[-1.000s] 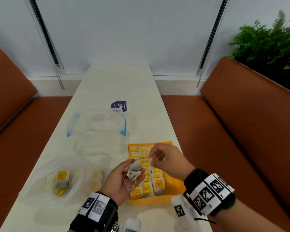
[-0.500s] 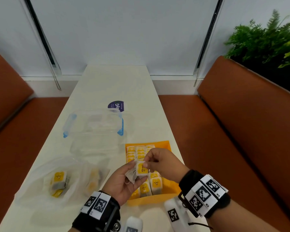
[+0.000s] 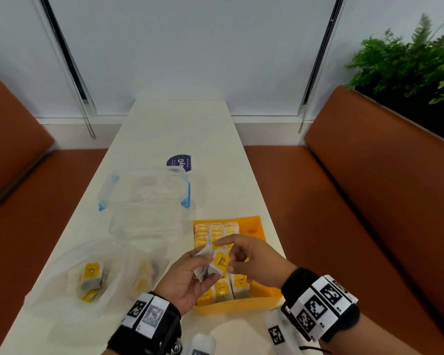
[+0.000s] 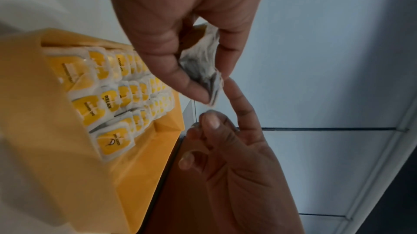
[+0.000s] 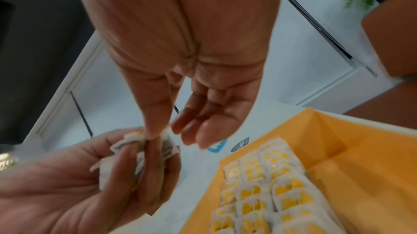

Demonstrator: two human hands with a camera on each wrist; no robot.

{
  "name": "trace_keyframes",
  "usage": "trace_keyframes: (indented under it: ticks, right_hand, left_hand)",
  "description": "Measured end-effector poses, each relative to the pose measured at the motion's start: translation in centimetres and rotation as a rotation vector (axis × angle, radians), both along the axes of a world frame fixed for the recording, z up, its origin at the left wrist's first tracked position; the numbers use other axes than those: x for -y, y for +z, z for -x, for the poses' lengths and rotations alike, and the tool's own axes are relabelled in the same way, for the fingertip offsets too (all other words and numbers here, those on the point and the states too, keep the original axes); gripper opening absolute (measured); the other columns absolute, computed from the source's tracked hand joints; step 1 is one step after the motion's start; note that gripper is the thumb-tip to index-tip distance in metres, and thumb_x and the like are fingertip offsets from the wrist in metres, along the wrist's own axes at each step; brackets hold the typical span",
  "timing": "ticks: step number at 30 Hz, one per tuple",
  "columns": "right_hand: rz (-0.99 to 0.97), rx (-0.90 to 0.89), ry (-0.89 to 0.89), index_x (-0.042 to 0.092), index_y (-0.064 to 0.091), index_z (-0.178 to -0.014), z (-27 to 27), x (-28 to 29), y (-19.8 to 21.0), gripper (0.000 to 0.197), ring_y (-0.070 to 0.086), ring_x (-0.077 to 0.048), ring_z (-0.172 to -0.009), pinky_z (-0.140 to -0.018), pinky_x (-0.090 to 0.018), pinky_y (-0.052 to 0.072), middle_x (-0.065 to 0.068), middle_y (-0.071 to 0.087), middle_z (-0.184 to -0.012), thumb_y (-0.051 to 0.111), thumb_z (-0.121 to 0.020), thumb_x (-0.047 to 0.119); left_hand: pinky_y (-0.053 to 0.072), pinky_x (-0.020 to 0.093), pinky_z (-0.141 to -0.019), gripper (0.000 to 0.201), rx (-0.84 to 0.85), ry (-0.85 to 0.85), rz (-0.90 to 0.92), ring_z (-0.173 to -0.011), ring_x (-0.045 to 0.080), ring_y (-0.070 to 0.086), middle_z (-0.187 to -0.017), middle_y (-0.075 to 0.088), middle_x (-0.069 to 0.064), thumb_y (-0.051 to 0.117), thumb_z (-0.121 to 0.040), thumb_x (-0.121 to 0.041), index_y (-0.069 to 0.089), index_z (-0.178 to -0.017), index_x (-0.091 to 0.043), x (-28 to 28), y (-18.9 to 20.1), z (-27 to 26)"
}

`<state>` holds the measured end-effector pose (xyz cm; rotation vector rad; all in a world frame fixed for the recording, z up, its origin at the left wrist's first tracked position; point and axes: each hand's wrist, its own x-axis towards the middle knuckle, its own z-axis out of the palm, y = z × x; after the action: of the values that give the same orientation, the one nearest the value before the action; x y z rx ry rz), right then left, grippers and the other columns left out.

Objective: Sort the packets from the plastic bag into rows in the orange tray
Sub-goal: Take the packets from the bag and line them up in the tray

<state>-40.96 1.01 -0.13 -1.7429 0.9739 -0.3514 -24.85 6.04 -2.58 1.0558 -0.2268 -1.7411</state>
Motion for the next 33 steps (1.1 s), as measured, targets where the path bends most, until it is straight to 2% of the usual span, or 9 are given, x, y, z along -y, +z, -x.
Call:
trace_keyframes:
  ticks: [4,7,10,13,19,23,26,29,33]
  right_hand:
    - [0.16,-0.07,0.052,0.033,0.058,-0.113,0.1,-0.3,0.6,0.051,0.05,-0.007,-0.079,-0.077,-0.022,0.048,0.004,0.051,-0.099,0.068,-0.078,-0.002]
    - [0.134,-0.065,0.046,0.025,0.056,-0.118,0.3,-0.3,1.3,0.051,0.05,-0.001,-0.088,-0.074,-0.017,0.047,0.0,0.05,-0.119,0.063,-0.076,-0.003]
    - [0.162,-0.064,0.017,0.028,0.059,-0.096,0.3,-0.2,1.1,0.033,0.052,-0.005,-0.081,-0.072,-0.016,0.045,0.001,0.055,-0.105,0.076,-0.075,0.009]
    - [0.191,-0.064,-0.006,0.035,0.052,-0.077,0.3,-0.2,0.5,0.037,0.049,-0.009,-0.072,-0.067,-0.02,0.045,0.004,0.054,-0.09,0.08,-0.071,0.011]
    - [0.303,0.027,-0.048,0.034,0.056,-0.067,1.0,-0.6,-0.3,0.036,0.048,-0.004,-0.073,-0.068,-0.014,0.043,0.014,0.049,-0.08,0.081,-0.068,0.008]
    - [0.289,0.109,-0.079,0.016,0.068,-0.069,1.5,-0.7,0.2,0.017,0.051,-0.002,-0.077,-0.064,-0.008,0.039,0.008,0.054,-0.081,0.081,-0.069,0.006]
    - [0.291,0.13,-0.105,0.028,0.056,-0.065,1.9,-0.7,0.7,0.031,0.054,0.003,-0.079,-0.065,-0.005,0.038,0.003,0.062,-0.089,0.076,-0.075,0.006]
    - [0.312,0.025,-0.164,0.029,0.049,-0.068,2.3,-0.3,0.6,0.031,0.054,0.012,-0.074,-0.065,-0.005,0.038,0.007,0.063,-0.09,0.07,-0.083,0.012]
    - [0.307,-0.305,-0.062,0.027,0.043,-0.074,3.1,0.8,-0.4,0.026,0.044,-0.002,-0.064,-0.056,-0.015,0.036,0.008,0.051,-0.074,0.055,-0.091,0.012]
  left_hand:
    - [0.054,0.023,-0.049,0.028,0.028,-0.015,0.017,-0.053,0.014,0.064,-0.071,0.066,0.008,0.056,-0.086,-0.006,0.053,-0.114,-0.006,0.3,0.0,0.2]
    - [0.052,0.022,-0.045,0.017,0.124,-0.05,0.049,-0.051,0.013,0.063,-0.065,0.068,0.004,0.057,-0.084,-0.001,0.056,-0.099,-0.01,0.3,0.4,0.6]
    - [0.051,0.022,-0.044,0.022,0.172,-0.059,0.053,-0.052,0.013,0.062,-0.068,0.067,0.005,0.057,-0.084,0.002,0.056,-0.101,-0.011,0.4,0.6,0.8]
    - [0.051,0.022,-0.043,0.023,0.132,-0.052,0.033,-0.047,0.013,0.063,-0.064,0.068,0.006,0.054,-0.085,0.005,0.054,-0.101,-0.011,0.6,0.7,1.0]
    - [0.051,0.022,-0.041,0.022,0.115,-0.049,0.001,-0.046,0.015,0.063,-0.079,0.062,0.013,0.049,-0.086,0.008,0.052,-0.098,-0.01,0.8,0.6,1.3]
    - [0.054,0.024,-0.045,0.019,0.091,-0.049,-0.034,-0.05,0.016,0.065,-0.083,0.062,0.015,0.049,-0.088,0.005,0.051,-0.102,-0.008,0.9,0.0,1.4]
    - [0.055,0.025,-0.052,0.014,0.124,-0.054,-0.05,-0.066,0.02,0.062,-0.083,0.062,0.014,0.049,-0.089,0.001,0.052,-0.1,-0.008,0.8,-0.5,1.3]
    - [0.056,0.027,-0.057,0.017,0.206,-0.004,-0.073,-0.073,0.022,0.06,-0.09,0.059,0.014,0.052,-0.088,0.002,0.052,-0.098,-0.012,0.8,-0.9,1.0]
    - [0.056,0.027,-0.053,0.016,0.201,0.055,-0.076,-0.073,0.024,0.059,-0.091,0.058,0.016,0.051,-0.089,0.003,0.051,-0.096,-0.012,0.6,-0.8,0.7]
